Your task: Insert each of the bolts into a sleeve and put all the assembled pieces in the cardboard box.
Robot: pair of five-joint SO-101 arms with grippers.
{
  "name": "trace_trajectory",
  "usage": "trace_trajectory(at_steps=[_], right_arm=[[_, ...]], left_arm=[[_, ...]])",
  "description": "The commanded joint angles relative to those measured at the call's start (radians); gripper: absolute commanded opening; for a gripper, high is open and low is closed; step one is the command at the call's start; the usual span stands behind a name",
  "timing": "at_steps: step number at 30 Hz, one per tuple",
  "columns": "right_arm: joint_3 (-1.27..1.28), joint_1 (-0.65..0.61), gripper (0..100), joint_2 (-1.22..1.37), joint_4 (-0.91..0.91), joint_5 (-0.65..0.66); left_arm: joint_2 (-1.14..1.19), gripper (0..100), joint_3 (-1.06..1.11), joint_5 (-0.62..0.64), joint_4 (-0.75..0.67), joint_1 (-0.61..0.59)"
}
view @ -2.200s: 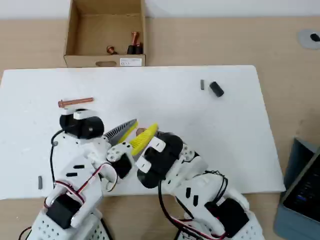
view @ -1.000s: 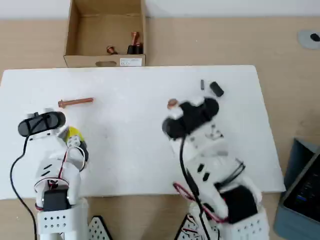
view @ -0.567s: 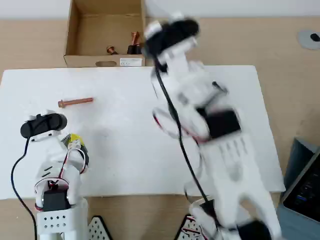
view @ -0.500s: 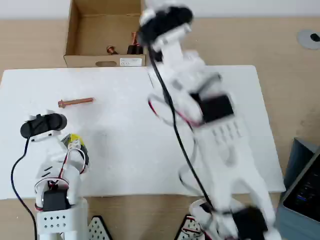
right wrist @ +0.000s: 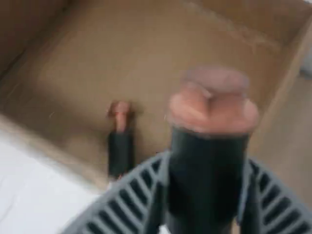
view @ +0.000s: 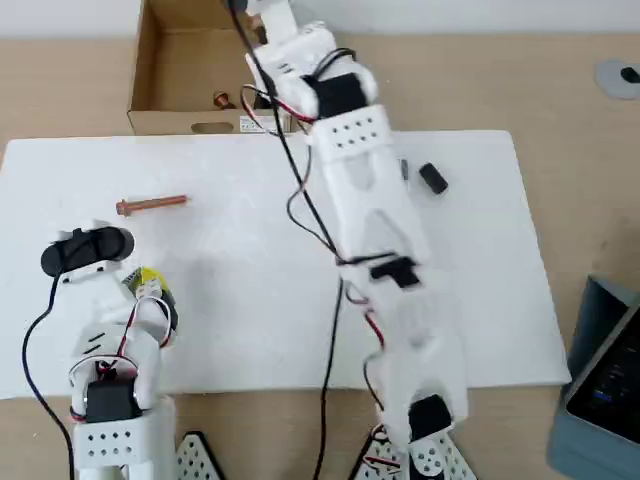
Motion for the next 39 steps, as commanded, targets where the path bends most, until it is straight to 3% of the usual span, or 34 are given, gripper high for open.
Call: trace_trajectory(at_steps=[1,7,11,17,23,39], right_arm=[[-0.325,0.004,0.9,0.197,-0.069,0.049],[-0.607,-0.036,0.9,0.481,-0.072,0.175],[-0.627,-0.045,1.1,0.567,-0.107,0.221],[-0.615,-0.051,1.9,0.599,-0.169,0.224],[-0.615,-0.051,15.3,0.619,-0.167,0.265],[-0.627,-0.045,13.3,0.608,-0.167,0.265]], left_arm=[[-0.007,0,0.011,-0.002,0.005,-0.009],[-0.007,0,0.011,-0.002,0.006,-0.011],[-0.007,0,0.011,-0.002,0.008,-0.011],[-0.007,0,0.011,-0.002,0.008,-0.011],[-0.007,0,0.011,-0.002,0.008,-0.011],[-0.007,0,0.011,-0.002,0.008,-0.011]])
